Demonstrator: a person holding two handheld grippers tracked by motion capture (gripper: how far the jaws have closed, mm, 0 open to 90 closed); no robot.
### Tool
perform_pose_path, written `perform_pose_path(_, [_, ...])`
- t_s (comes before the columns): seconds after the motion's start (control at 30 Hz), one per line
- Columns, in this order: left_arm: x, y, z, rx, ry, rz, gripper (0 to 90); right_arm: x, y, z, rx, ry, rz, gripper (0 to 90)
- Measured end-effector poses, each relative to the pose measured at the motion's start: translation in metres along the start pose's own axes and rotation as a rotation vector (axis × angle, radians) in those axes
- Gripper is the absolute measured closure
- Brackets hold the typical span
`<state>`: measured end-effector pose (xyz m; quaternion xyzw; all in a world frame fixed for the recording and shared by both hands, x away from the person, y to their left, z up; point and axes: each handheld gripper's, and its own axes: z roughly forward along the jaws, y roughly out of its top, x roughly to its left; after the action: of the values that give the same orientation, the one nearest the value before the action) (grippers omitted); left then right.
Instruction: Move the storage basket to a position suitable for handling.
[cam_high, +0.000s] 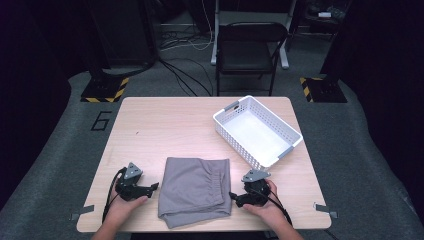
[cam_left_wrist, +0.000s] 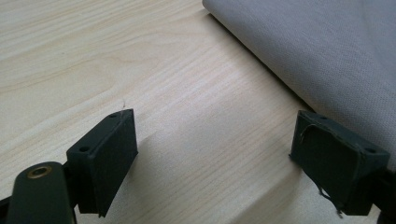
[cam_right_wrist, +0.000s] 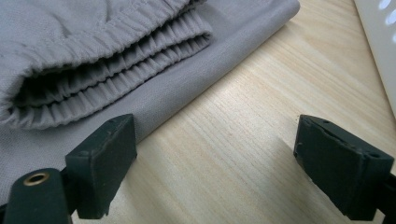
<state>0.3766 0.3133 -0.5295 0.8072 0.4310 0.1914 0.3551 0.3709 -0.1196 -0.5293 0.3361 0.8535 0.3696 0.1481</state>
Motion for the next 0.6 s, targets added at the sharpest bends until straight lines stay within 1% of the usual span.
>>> perform_pose_path(0.13, [-0.001,0.0002,0.0009,-0.006,0.012,-0.006,14.5,-0.0001,0.0,-0.0001,0.001,0.002,0.001,12.2])
perform_pose_path(0.27, [-0.0012,0.0001,0.001,-0.007,0.013,-0.009,14.5,-0.0003,0.0001,0.0,0.001,0.004,0.0,11.8])
perform_pose_path(0.33, [-0.0007,0.0003,0.0004,0.0,0.008,-0.004,14.6,-0.0001,0.0001,0.0002,0.0,0.002,0.005,11.7])
perform_pose_path(0.37, [-0.0008,0.0003,0.0003,0.001,0.009,-0.003,14.6,-0.0009,0.0003,0.0004,-0.002,0.002,-0.003,11.8])
perform_pose_path(0.43, [-0.0011,0.0004,0.0004,0.0,0.012,-0.006,14.6,-0.0001,0.0005,0.0008,-0.006,-0.004,0.009,11.8])
perform_pose_path(0.57, [-0.0016,0.0009,0.0006,0.003,0.016,-0.011,14.7,-0.0002,-0.0002,0.0,-0.008,-0.008,0.01,13.3])
perform_pose_path(0.6, [-0.0021,0.0009,0.0011,-0.003,0.016,-0.019,14.7,-0.0002,-0.0009,-0.0009,-0.011,-0.009,0.013,14.3])
